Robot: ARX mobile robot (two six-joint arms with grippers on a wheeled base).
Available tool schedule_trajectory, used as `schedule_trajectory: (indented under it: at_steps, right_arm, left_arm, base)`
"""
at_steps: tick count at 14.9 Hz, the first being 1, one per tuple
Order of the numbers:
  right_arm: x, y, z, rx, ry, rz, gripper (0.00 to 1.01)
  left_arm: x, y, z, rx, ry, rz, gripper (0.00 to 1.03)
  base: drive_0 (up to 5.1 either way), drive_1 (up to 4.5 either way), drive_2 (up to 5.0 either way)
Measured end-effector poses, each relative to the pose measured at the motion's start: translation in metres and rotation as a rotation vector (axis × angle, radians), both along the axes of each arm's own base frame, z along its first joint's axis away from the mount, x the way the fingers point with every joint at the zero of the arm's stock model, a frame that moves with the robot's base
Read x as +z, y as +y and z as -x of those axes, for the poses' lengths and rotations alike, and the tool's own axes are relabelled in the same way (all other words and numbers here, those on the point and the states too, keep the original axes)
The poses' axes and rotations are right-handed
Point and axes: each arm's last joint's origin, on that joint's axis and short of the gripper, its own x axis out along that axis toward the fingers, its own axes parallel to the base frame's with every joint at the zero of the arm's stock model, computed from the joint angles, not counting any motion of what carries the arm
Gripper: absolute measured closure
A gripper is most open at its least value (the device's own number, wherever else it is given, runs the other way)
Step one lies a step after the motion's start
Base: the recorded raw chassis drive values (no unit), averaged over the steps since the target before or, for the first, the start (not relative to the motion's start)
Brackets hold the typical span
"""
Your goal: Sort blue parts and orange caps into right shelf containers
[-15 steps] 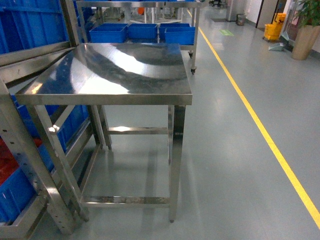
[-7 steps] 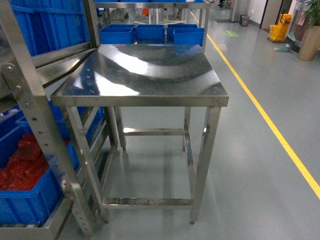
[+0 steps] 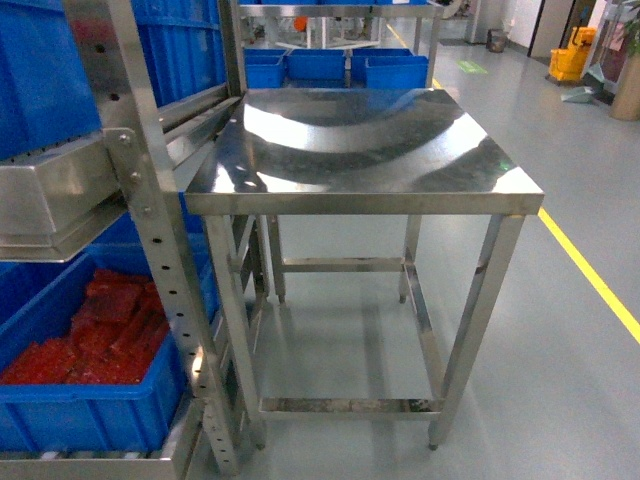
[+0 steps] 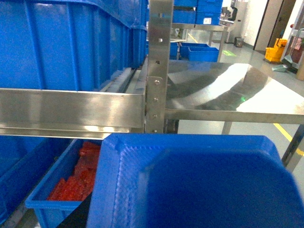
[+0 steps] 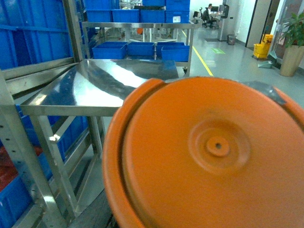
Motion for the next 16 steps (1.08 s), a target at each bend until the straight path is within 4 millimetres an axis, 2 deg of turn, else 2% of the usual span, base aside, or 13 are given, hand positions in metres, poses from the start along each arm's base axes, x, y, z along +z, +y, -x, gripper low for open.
schedule_trajectory:
  at_steps: [16]
  right_arm:
    - [0.0001,0.0,0.0,0.0,-0.001,0.0,0.57]
  left_arm:
    - [0.0,0.0,0.0,-0.002,0.0,0.0,0.61]
  base:
    - [-5.1,2.4,2.4]
